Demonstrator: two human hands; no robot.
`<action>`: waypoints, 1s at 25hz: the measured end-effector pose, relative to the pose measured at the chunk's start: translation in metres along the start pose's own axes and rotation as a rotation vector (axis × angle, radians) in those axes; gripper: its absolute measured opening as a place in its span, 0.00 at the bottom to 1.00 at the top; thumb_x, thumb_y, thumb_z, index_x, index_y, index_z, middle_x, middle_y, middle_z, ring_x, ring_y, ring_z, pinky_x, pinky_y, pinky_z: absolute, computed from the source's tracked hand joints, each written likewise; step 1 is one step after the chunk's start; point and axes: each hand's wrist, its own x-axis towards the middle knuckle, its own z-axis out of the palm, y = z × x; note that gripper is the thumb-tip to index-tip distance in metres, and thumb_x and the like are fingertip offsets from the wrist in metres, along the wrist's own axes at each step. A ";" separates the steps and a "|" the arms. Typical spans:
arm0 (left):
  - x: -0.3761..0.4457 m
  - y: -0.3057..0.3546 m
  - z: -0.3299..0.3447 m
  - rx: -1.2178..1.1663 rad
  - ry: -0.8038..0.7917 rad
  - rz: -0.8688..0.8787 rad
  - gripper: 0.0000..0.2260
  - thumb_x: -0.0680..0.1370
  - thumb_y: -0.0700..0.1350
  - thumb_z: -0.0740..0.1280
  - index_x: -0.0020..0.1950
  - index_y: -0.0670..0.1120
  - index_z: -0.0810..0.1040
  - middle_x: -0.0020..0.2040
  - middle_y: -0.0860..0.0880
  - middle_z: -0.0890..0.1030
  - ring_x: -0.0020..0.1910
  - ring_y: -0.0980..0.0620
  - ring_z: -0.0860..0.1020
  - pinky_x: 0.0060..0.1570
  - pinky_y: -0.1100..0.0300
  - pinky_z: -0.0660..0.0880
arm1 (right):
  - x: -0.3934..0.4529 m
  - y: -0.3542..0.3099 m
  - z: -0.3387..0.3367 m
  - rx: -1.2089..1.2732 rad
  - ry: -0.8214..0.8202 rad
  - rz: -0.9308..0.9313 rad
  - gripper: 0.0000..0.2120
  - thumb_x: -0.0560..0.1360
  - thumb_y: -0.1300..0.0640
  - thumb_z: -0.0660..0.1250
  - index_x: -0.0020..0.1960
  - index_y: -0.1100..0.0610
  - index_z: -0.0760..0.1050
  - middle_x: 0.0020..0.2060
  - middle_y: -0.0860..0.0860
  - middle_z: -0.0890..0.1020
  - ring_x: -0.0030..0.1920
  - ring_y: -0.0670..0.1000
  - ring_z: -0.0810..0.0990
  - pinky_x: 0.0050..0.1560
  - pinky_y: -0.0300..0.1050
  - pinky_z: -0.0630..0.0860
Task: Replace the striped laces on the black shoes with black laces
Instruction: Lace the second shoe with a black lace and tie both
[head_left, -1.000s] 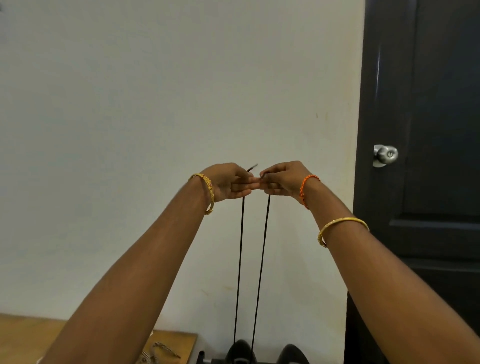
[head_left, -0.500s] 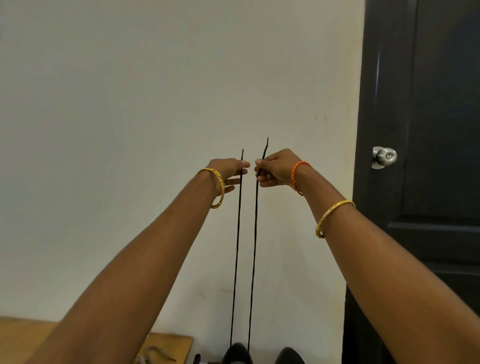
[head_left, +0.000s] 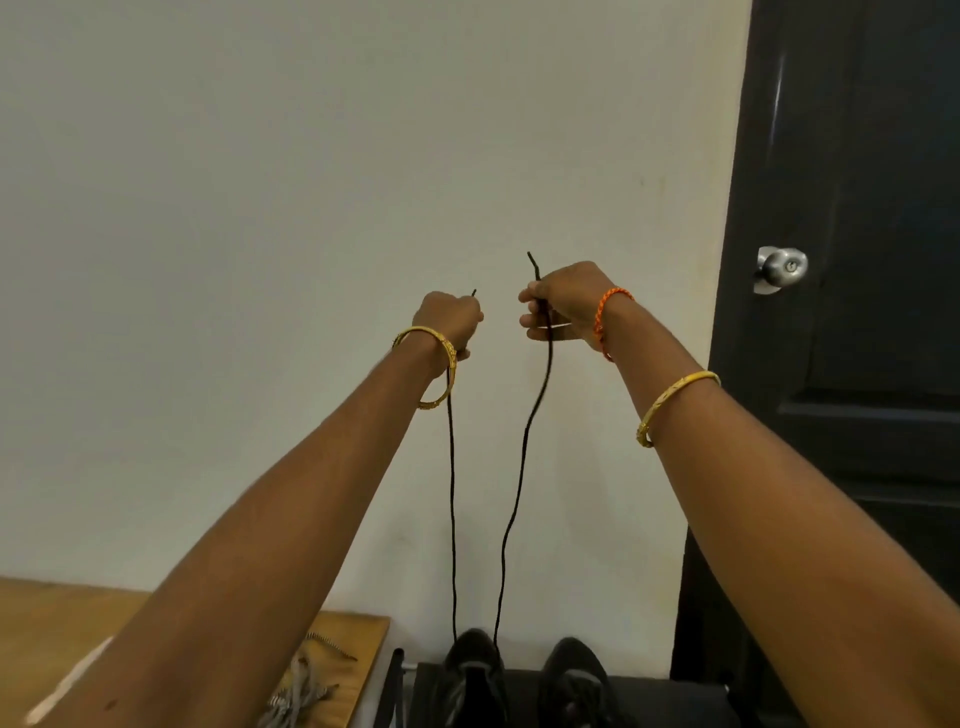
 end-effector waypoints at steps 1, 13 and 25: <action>-0.001 -0.022 0.001 0.125 -0.005 0.019 0.05 0.77 0.39 0.59 0.45 0.42 0.73 0.35 0.47 0.70 0.31 0.51 0.68 0.31 0.60 0.69 | -0.002 0.020 0.004 -0.014 0.004 0.048 0.07 0.78 0.64 0.61 0.47 0.64 0.77 0.31 0.52 0.77 0.28 0.47 0.77 0.25 0.36 0.75; -0.111 -0.392 0.071 0.527 -0.337 -0.476 0.11 0.76 0.42 0.67 0.57 0.43 0.80 0.57 0.44 0.81 0.54 0.47 0.79 0.54 0.59 0.74 | -0.091 0.393 0.111 -0.131 -0.083 0.583 0.10 0.75 0.59 0.67 0.36 0.58 0.80 0.30 0.53 0.78 0.27 0.49 0.71 0.26 0.39 0.68; -0.113 -0.449 0.090 0.405 -0.159 -0.406 0.08 0.80 0.40 0.62 0.41 0.44 0.73 0.40 0.50 0.75 0.40 0.53 0.74 0.39 0.61 0.69 | -0.102 0.451 0.153 0.044 0.074 0.588 0.02 0.74 0.59 0.70 0.44 0.56 0.82 0.31 0.48 0.82 0.27 0.42 0.77 0.31 0.35 0.74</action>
